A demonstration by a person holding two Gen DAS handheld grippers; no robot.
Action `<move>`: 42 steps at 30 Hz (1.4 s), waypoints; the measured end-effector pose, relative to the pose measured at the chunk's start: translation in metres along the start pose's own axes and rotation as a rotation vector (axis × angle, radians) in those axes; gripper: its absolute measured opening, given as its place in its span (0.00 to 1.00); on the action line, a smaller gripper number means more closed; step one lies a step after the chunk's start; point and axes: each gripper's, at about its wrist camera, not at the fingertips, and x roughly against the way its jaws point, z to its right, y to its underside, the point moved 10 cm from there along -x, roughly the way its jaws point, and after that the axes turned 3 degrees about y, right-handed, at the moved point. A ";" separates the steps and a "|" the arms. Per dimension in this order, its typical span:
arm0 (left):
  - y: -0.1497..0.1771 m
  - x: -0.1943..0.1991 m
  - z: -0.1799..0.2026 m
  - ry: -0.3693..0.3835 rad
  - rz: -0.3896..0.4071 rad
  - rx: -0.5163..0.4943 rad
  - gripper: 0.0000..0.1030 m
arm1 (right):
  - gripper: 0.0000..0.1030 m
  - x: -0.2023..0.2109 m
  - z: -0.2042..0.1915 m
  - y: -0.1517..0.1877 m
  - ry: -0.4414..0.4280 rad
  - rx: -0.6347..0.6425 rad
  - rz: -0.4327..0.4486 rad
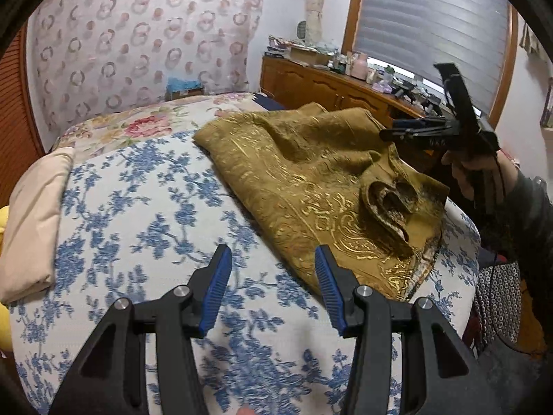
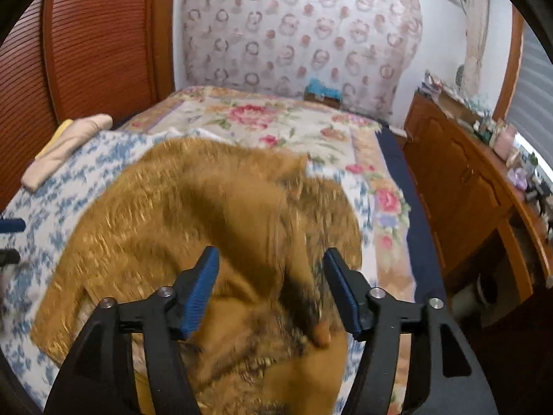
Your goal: Fold small clothes
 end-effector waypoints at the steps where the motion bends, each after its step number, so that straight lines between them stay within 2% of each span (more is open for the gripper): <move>1: 0.001 -0.002 0.002 0.001 -0.005 -0.003 0.47 | 0.64 -0.005 0.004 0.003 -0.002 -0.010 -0.010; 4: 0.003 -0.010 0.009 0.008 -0.021 -0.011 0.47 | 0.64 -0.023 0.019 0.019 -0.002 -0.071 -0.071; 9: 0.010 -0.021 0.014 0.016 -0.055 -0.020 0.47 | 0.63 -0.036 0.021 0.036 -0.076 -0.112 -0.129; 10: 0.011 -0.023 0.015 0.016 -0.060 -0.019 0.47 | 0.55 -0.036 0.019 0.038 -0.091 -0.108 -0.133; 11: 0.011 -0.023 0.015 0.017 -0.063 -0.017 0.47 | 0.42 -0.034 0.017 0.038 -0.102 -0.102 -0.131; 12: 0.012 -0.024 0.015 0.019 -0.065 -0.015 0.47 | 0.34 -0.032 0.014 0.039 -0.116 -0.090 -0.128; 13: 0.012 -0.024 0.016 0.021 -0.066 -0.014 0.47 | 0.17 -0.027 0.010 0.039 -0.132 -0.065 -0.119; 14: 0.012 -0.024 0.016 0.022 -0.066 -0.014 0.47 | 0.07 -0.022 0.008 0.038 -0.139 -0.050 -0.110; 16: 0.013 -0.024 0.017 0.023 -0.067 -0.016 0.47 | 0.02 -0.009 0.001 0.032 -0.164 -0.032 -0.080; 20: 0.009 -0.021 0.018 0.023 -0.051 -0.015 0.47 | 0.01 0.028 -0.004 0.016 -0.208 -0.051 -0.015; 24: 0.003 -0.014 0.019 0.029 -0.031 -0.018 0.48 | 0.01 0.065 0.000 0.007 -0.193 -0.035 0.022; 26: 0.001 -0.012 0.021 0.035 -0.024 -0.020 0.48 | 0.01 0.079 0.008 0.007 -0.173 -0.043 0.024; 28: 0.000 -0.011 0.023 0.039 -0.022 -0.024 0.48 | 0.02 0.083 0.021 0.015 -0.085 -0.030 0.011; 30: 0.000 -0.014 0.026 0.040 -0.027 -0.028 0.48 | 0.10 0.074 0.029 0.026 -0.021 -0.019 -0.031; 32: 0.001 -0.016 0.027 0.041 -0.032 -0.028 0.48 | 0.30 0.065 0.039 0.039 0.038 -0.025 -0.059; 34: 0.002 -0.019 0.027 0.043 -0.041 -0.025 0.48 | 0.39 0.064 0.038 0.047 0.033 -0.036 -0.051; 37: 0.004 -0.022 0.028 0.041 -0.051 -0.026 0.48 | 0.43 0.061 0.027 0.056 0.000 -0.048 -0.037; 42: -0.002 -0.025 0.023 0.027 -0.052 -0.022 0.48 | 0.43 0.049 0.015 0.059 -0.042 -0.063 -0.031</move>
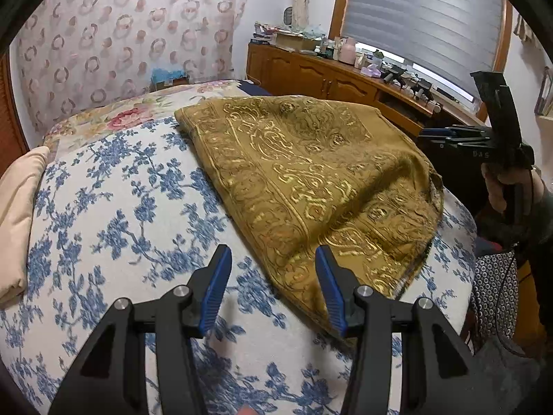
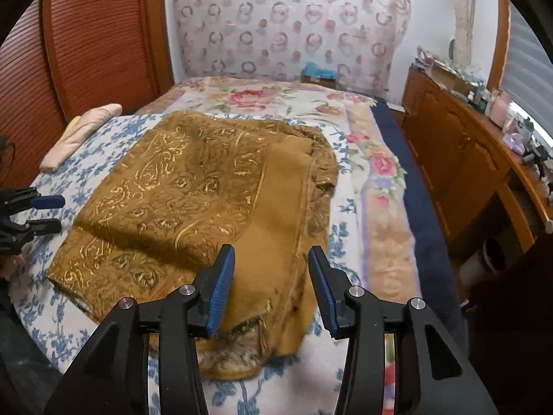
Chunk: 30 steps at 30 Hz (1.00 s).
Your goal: Fold small clothes
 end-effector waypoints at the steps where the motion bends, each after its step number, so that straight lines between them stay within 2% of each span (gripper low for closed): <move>1: -0.004 -0.001 -0.003 -0.009 0.002 0.001 0.48 | 0.43 -0.003 -0.001 -0.005 -0.005 -0.005 0.006; 7: -0.038 -0.013 -0.022 -0.057 0.004 -0.014 0.48 | 0.44 -0.020 0.013 -0.050 -0.028 -0.004 0.061; 14: -0.059 -0.045 -0.046 -0.089 -0.040 0.006 0.48 | 0.44 -0.074 0.037 -0.101 -0.056 0.002 0.038; 16: -0.060 -0.052 -0.051 -0.091 -0.051 0.015 0.48 | 0.44 -0.100 0.043 -0.108 -0.062 0.016 0.000; 19: -0.061 -0.064 -0.060 -0.100 -0.073 0.023 0.48 | 0.44 -0.133 0.045 -0.109 -0.116 0.008 -0.064; 26: -0.058 -0.077 -0.072 -0.082 -0.089 0.052 0.48 | 0.43 -0.167 0.043 -0.098 -0.161 0.029 -0.138; 27: -0.059 -0.076 -0.072 -0.080 -0.086 0.052 0.48 | 0.40 -0.166 0.040 -0.098 -0.172 0.041 -0.130; 28: -0.060 -0.076 -0.072 -0.079 -0.083 0.051 0.48 | 0.27 -0.164 0.037 -0.099 -0.184 0.053 -0.124; 29: -0.060 -0.075 -0.072 -0.080 -0.081 0.050 0.48 | 0.08 -0.161 0.032 -0.100 -0.212 0.074 -0.114; 30: -0.062 -0.074 -0.073 -0.078 -0.080 0.052 0.48 | 0.04 -0.157 0.029 -0.102 -0.218 0.090 -0.098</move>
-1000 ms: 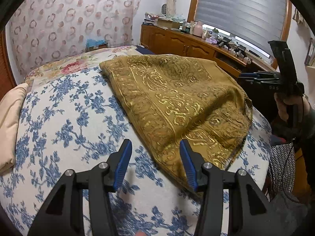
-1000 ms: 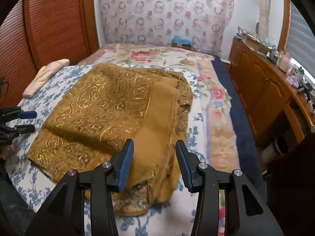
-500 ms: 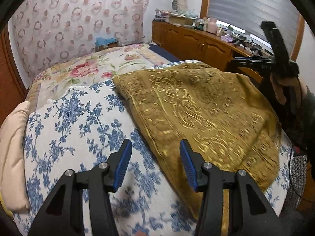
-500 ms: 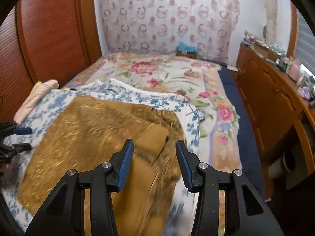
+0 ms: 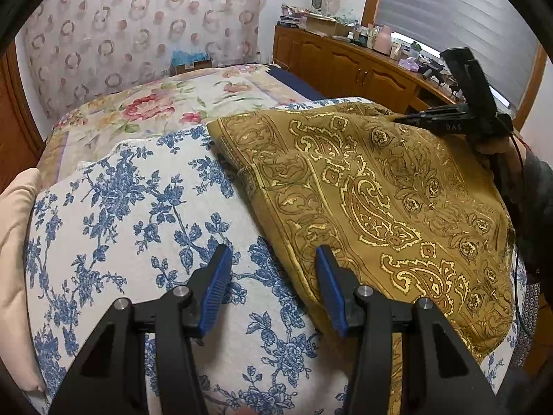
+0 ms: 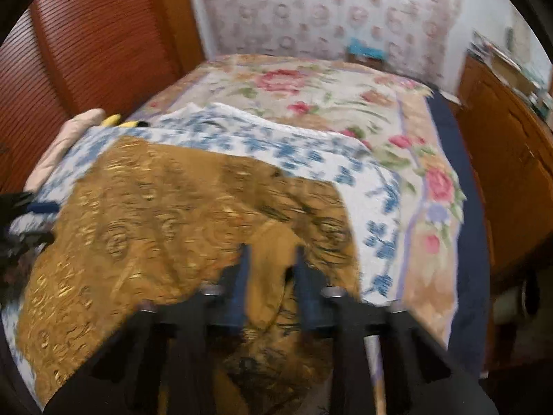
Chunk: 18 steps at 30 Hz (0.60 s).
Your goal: Fold small clothes
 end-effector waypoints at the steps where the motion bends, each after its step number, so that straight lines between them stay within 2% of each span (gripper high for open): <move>1: -0.001 0.000 0.000 0.003 0.002 0.002 0.48 | 0.03 0.005 -0.002 -0.003 0.009 0.014 0.026; 3: -0.002 0.002 -0.001 0.008 0.006 0.007 0.48 | 0.02 0.023 -0.002 -0.017 0.007 0.012 0.091; 7: -0.004 0.006 0.004 0.024 0.019 0.007 0.48 | 0.02 0.051 0.018 -0.055 0.084 -0.018 0.207; 9: -0.002 0.007 0.008 0.034 0.020 0.005 0.48 | 0.02 0.047 0.030 -0.068 0.119 -0.037 0.204; 11: 0.000 0.008 0.013 0.040 0.021 0.001 0.48 | 0.02 0.034 0.043 -0.076 0.189 -0.041 0.175; 15: 0.006 0.015 0.021 0.047 0.026 0.004 0.48 | 0.03 0.009 0.051 -0.076 0.282 -0.007 0.136; 17: 0.012 0.019 0.024 0.046 0.026 0.005 0.48 | 0.24 0.006 0.054 -0.070 0.311 -0.010 0.114; 18: 0.014 0.022 0.027 0.045 0.026 0.003 0.48 | 0.31 0.010 0.054 -0.067 0.317 -0.021 0.114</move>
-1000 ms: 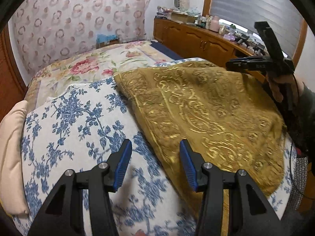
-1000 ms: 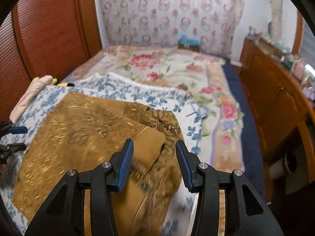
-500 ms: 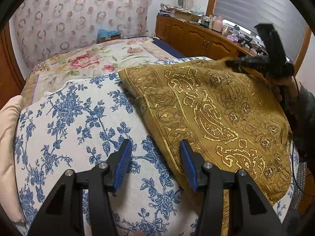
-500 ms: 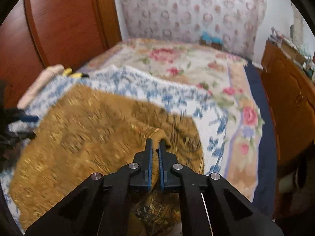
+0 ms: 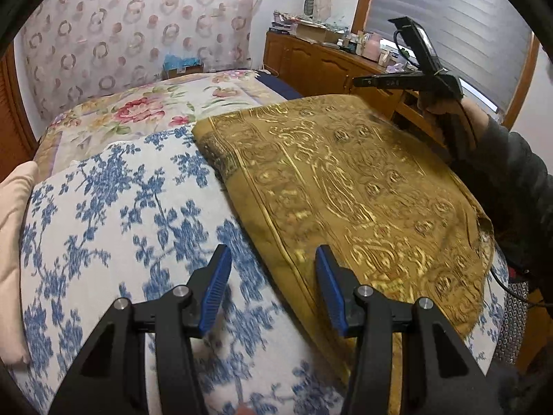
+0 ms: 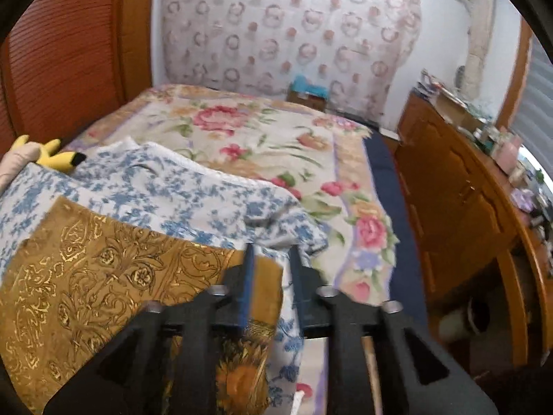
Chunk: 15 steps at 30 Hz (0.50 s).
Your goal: Fold small clothes
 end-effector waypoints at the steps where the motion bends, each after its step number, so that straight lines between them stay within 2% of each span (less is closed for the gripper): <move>1: 0.004 0.003 0.002 0.000 0.002 -0.003 0.48 | 0.38 0.008 0.001 0.004 -0.011 -0.018 0.001; 5: 0.016 0.013 0.011 -0.003 0.009 -0.009 0.48 | 0.39 0.052 -0.005 0.027 -0.033 -0.042 0.013; 11: 0.031 0.027 0.028 -0.007 0.025 -0.022 0.48 | 0.38 0.121 -0.041 0.097 -0.087 -0.032 -0.006; 15: 0.047 0.037 0.044 -0.002 0.036 -0.035 0.48 | 0.38 0.149 -0.058 0.139 -0.096 -0.041 -0.017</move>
